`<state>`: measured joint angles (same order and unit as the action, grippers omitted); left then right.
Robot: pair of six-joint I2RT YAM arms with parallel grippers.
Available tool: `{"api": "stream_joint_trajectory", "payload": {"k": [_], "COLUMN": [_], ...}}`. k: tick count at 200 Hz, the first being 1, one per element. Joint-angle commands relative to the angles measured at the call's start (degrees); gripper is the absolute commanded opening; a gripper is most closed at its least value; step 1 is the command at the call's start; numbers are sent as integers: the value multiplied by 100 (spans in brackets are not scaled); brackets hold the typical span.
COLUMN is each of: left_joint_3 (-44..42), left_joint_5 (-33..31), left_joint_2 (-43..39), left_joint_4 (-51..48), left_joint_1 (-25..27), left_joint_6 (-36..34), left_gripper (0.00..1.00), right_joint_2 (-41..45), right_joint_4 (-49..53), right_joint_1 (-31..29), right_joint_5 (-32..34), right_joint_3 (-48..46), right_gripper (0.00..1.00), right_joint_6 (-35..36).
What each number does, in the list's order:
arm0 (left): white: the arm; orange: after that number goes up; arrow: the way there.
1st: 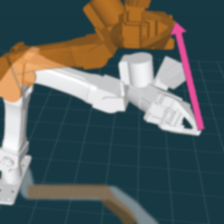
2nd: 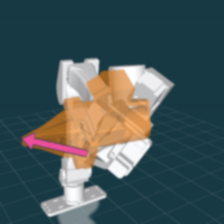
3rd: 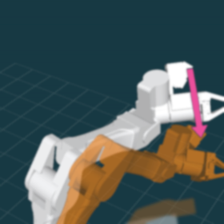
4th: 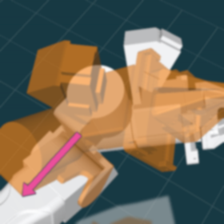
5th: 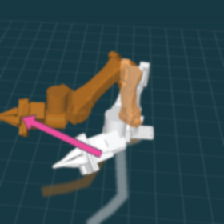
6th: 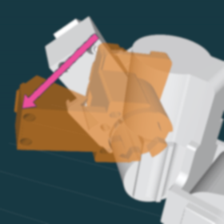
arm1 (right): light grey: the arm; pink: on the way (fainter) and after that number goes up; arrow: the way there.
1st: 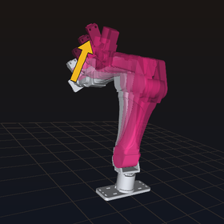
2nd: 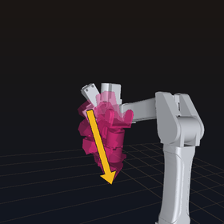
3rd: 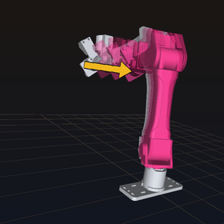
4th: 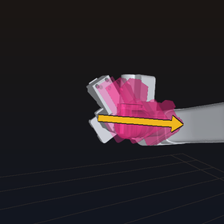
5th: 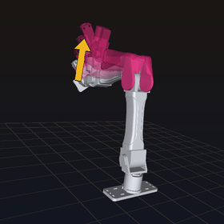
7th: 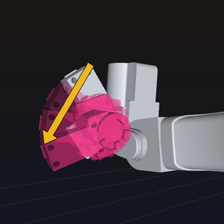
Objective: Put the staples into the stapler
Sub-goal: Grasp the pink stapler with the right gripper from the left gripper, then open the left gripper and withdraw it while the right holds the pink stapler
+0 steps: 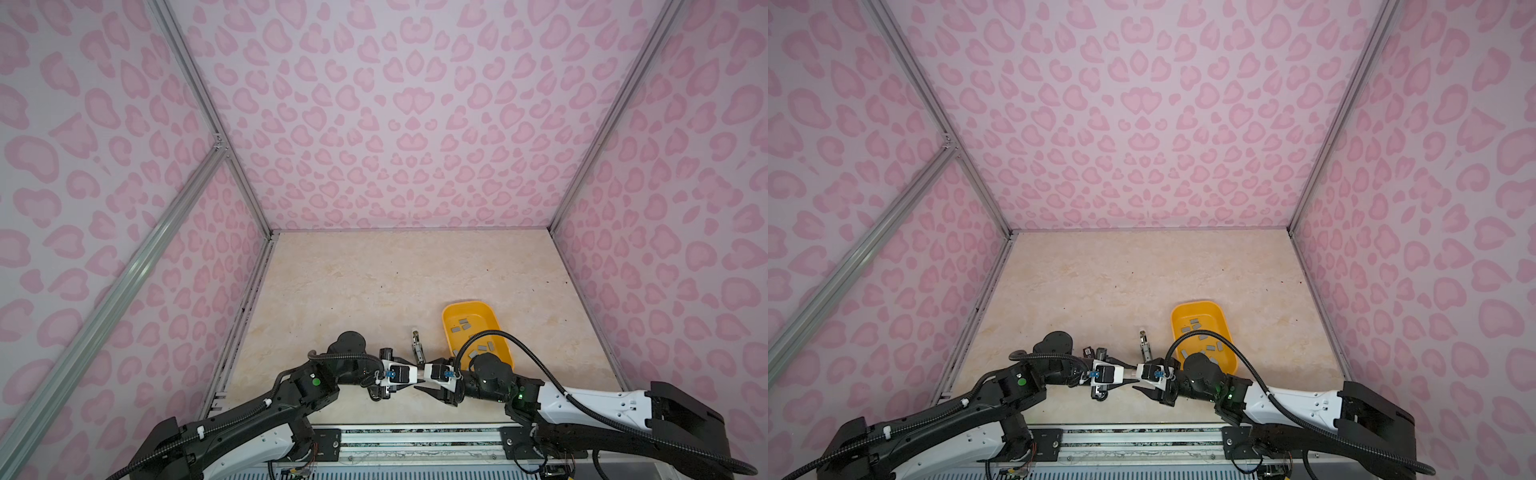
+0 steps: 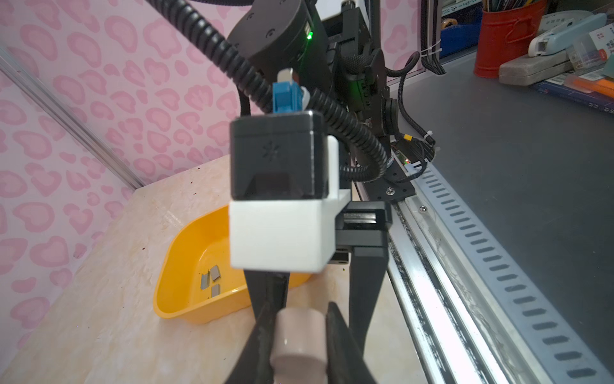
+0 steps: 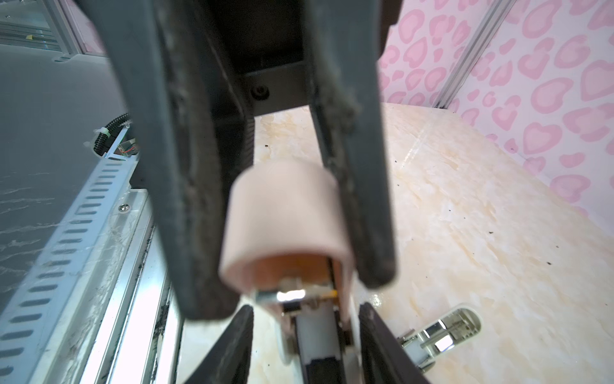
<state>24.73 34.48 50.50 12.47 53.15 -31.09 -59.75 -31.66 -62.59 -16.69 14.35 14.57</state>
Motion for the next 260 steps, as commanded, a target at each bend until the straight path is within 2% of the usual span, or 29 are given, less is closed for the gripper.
{"api": "stream_joint_trajectory", "payload": {"k": [1,30,45,89,104,131,142,145,147,148,150,151,192,212,221,260], "left_joint_3": [17,24,32,-47,-174,-454,-574,-602,-628,-636,-660,-666,-1412,-1644,-1714,-1573], "left_joint_5": [85,109,129,-103,-460,-1471,-1859,-1977,-2041,-2081,-2161,-2203,-4211,-5111,-5509,-6352], "left_joint_2": [-22,2,6,-74,-185,-489,-649,-692,-728,-740,-771,-784,-2044,-2720,-2922,-3135], "left_joint_4": [141,134,129,328,560,1003,1205,1258,1282,1296,1318,1332,2081,2045,2084,1793], "left_joint_1": [-6,-6,-6,-2,-10,-6,-6,-6,-6,-6,-6,-6,-32,-93,-125,-267], "left_joint_6": [-11,-11,-11,139,283,645,794,821,848,853,875,880,1387,1615,1822,2619], "left_gripper": [3,3,3,3,5,29,45,60,77,89,99,99,97,98,98,97], "right_joint_2": [69,44,15,83,172,297,276,249,239,233,215,203,-290,-468,-531,-791], "right_joint_4": [-222,-358,-345,-292,-366,-444,-332,-277,-257,-242,-211,-197,79,205,226,361], "right_joint_1": [-2,1,-1,-3,-7,-11,-10,-16,-17,-17,-17,-17,-21,-39,-35,-35], "right_joint_5": [-10,-100,-150,-46,108,474,606,683,724,744,774,791,1483,1979,1942,2121], "right_joint_3": [-68,-84,-56,-41,-89,-62,24,74,98,105,139,147,667,851,926,1180], "right_gripper": [48,46,42,15,7,0,0,0,0,0,0,0,0,0,0,0], "right_joint_6": [11,-16,-24,-14,-94,-438,-580,-646,-683,-701,-740,-756,-1451,-1759,-1834,-2548]}}
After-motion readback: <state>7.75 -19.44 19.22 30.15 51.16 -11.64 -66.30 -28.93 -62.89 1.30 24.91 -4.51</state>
